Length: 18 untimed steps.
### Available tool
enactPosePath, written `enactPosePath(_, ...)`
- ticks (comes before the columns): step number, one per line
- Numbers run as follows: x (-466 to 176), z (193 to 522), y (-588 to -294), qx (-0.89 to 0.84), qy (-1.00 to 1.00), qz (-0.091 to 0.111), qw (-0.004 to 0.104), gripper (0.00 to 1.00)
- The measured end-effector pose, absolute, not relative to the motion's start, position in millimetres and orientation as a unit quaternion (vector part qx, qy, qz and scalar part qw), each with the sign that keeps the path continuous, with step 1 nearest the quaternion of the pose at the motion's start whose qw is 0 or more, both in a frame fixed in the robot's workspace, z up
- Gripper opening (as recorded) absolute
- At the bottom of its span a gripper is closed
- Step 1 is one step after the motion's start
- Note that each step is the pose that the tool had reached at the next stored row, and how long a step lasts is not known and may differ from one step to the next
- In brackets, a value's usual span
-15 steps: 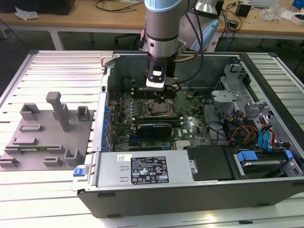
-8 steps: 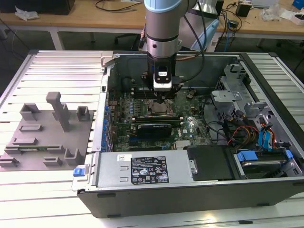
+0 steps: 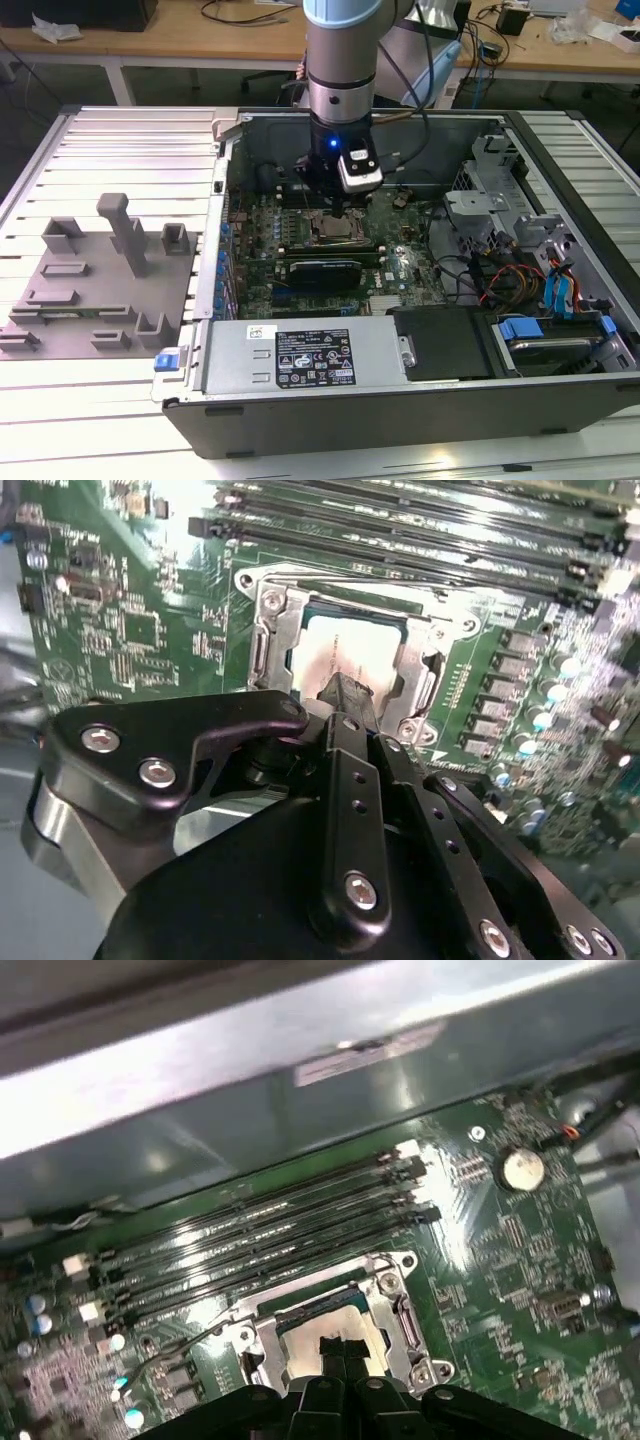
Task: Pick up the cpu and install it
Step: 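Close the cpu cover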
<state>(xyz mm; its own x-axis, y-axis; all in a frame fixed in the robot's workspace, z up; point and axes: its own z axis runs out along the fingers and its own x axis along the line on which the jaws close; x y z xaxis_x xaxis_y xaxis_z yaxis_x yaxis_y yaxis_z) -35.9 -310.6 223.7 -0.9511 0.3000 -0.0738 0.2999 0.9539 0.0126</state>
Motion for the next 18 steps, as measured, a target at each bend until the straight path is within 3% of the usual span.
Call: enactPosePath(18, -41, 222, -321, 0.083, 0.996, -0.003, 0.038, 0.11)
